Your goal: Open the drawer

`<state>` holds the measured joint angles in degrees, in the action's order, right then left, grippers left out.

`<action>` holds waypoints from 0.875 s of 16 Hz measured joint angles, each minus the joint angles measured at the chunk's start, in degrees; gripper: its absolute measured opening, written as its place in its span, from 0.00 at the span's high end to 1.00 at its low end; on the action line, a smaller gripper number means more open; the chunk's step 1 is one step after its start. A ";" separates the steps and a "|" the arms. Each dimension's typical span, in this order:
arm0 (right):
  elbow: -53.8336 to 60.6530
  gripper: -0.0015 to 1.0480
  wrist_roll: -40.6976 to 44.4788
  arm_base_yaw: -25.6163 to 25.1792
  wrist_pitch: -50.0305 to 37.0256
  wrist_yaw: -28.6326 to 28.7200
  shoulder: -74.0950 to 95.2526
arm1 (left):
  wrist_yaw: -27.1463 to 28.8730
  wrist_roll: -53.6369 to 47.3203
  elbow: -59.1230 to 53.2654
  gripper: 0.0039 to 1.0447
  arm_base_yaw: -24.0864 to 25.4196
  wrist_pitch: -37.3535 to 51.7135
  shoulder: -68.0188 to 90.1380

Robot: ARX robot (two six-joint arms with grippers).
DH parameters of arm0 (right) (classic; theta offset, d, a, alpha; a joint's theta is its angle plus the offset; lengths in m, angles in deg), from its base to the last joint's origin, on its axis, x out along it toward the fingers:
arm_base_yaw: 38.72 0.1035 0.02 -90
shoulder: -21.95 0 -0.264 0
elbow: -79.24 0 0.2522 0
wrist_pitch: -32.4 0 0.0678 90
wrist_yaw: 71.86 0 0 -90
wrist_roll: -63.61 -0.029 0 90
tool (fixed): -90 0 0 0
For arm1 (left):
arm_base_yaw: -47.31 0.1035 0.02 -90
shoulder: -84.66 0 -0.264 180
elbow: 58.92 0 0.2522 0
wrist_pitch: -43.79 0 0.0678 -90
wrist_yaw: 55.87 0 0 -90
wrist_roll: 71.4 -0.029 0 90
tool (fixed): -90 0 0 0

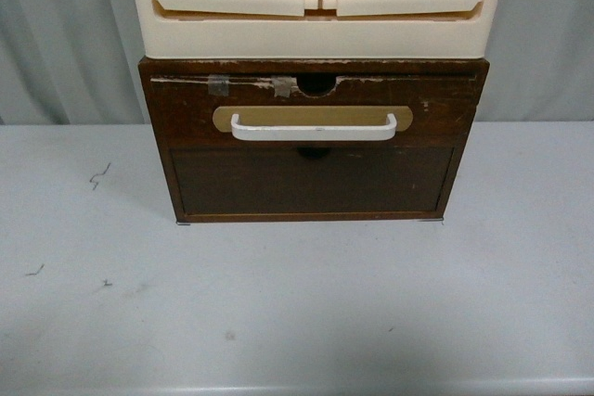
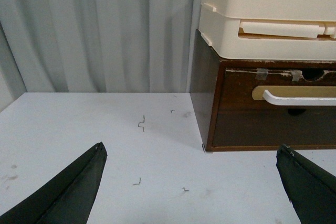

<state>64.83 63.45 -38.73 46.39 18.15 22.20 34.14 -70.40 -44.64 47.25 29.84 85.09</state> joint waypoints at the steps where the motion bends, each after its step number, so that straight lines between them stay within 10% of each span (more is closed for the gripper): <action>1: 0.00 0.06 0.00 0.00 0.00 0.00 0.00 | 0.00 0.00 0.00 0.06 0.00 0.00 0.00; 14: 0.00 0.06 0.00 0.00 0.00 0.00 0.00 | -0.02 0.00 0.00 0.06 0.00 0.00 0.00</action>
<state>64.83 63.45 -38.73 46.39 18.15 22.20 34.12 -70.40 -44.64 47.25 29.84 85.09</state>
